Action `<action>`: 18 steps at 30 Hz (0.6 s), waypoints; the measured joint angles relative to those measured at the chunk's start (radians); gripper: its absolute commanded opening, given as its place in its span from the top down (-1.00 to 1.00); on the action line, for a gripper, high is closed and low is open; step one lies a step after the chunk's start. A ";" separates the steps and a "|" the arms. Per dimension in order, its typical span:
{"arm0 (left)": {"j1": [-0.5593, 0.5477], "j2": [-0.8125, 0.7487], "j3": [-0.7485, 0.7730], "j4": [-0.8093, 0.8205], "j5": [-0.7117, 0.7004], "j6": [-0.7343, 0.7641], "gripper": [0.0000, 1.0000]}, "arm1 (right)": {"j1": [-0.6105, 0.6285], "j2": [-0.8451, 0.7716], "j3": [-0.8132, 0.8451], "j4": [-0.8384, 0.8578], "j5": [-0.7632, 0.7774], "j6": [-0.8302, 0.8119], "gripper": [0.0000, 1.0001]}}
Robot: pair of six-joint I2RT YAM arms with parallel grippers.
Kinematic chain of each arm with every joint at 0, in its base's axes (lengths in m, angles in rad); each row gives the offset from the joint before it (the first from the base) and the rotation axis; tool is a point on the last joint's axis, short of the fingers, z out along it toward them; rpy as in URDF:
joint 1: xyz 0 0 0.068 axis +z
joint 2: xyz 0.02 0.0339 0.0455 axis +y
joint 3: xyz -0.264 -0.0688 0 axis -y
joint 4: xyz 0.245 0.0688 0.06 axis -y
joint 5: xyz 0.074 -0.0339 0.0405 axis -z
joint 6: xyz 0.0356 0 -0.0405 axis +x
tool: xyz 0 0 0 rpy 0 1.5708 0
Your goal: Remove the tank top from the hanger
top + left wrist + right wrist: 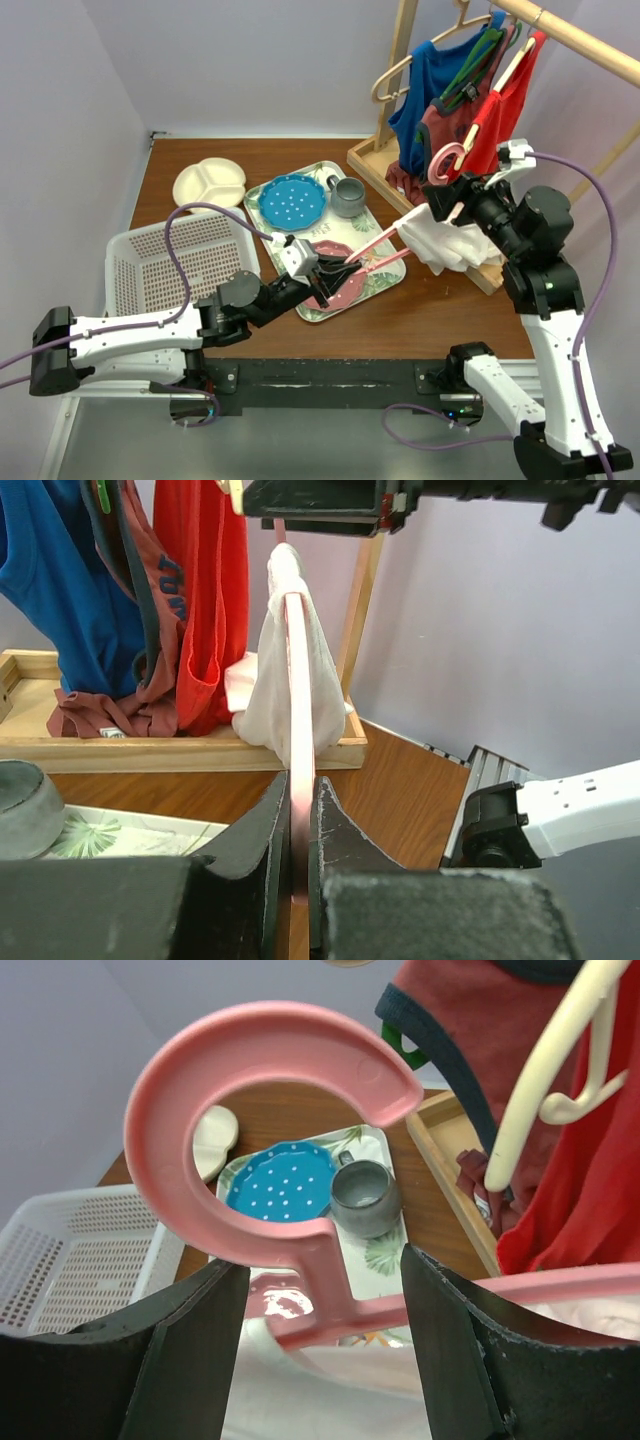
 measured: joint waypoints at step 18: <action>0.011 -0.003 0.006 0.031 0.026 -0.003 1.00 | 0.002 -0.015 -0.134 0.259 -0.078 -0.065 1.00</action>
